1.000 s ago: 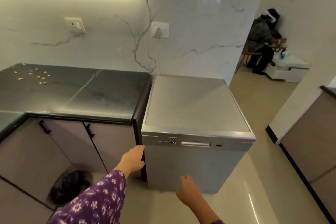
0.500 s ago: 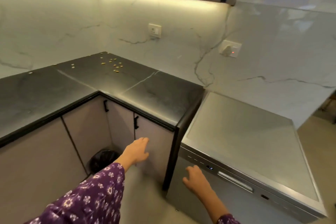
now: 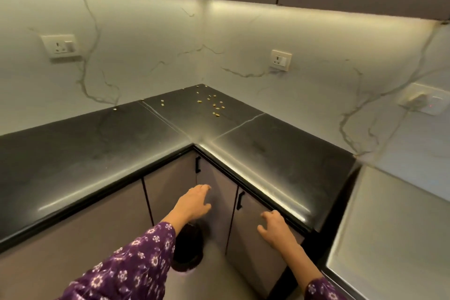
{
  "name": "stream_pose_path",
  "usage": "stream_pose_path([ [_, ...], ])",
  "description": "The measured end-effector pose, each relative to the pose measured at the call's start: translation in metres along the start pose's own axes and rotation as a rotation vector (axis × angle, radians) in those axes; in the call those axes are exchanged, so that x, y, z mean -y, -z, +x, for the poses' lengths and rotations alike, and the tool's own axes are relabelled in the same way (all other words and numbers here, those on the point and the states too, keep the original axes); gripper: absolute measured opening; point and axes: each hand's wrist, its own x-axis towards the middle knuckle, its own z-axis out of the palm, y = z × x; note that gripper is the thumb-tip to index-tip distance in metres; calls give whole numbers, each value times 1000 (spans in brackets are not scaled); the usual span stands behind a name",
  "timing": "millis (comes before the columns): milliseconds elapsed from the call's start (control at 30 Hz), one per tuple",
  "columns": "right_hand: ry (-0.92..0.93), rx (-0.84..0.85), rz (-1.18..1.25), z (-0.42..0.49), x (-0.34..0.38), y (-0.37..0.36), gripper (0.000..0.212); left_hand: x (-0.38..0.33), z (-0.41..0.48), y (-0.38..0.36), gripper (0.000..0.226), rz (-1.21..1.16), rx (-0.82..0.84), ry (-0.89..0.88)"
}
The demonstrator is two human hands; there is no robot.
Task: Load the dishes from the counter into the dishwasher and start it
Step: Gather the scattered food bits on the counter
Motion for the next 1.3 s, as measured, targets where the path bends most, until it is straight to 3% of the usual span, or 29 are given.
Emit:
stream_pose_path([
  [267,25,-70,85,140,66,8,36,86,85,48,57,-11,-19,61],
  [533,35,-119,157,274,107,14,50,137,174,63,58,-88,-43,103],
  [767,44,-30,276,408,147,5,78,182,261,81,57,-182,-91,197],
  [1000,53,68,318,536,176,0,68,224,366,96,57,-280,-152,298],
  [1133,-2,65,265,608,181,4,75,250,421,104,58,-314,-149,318],
  [1300,-182,42,222,675,196,-6,76,280,470,107,62,-351,-302,275],
])
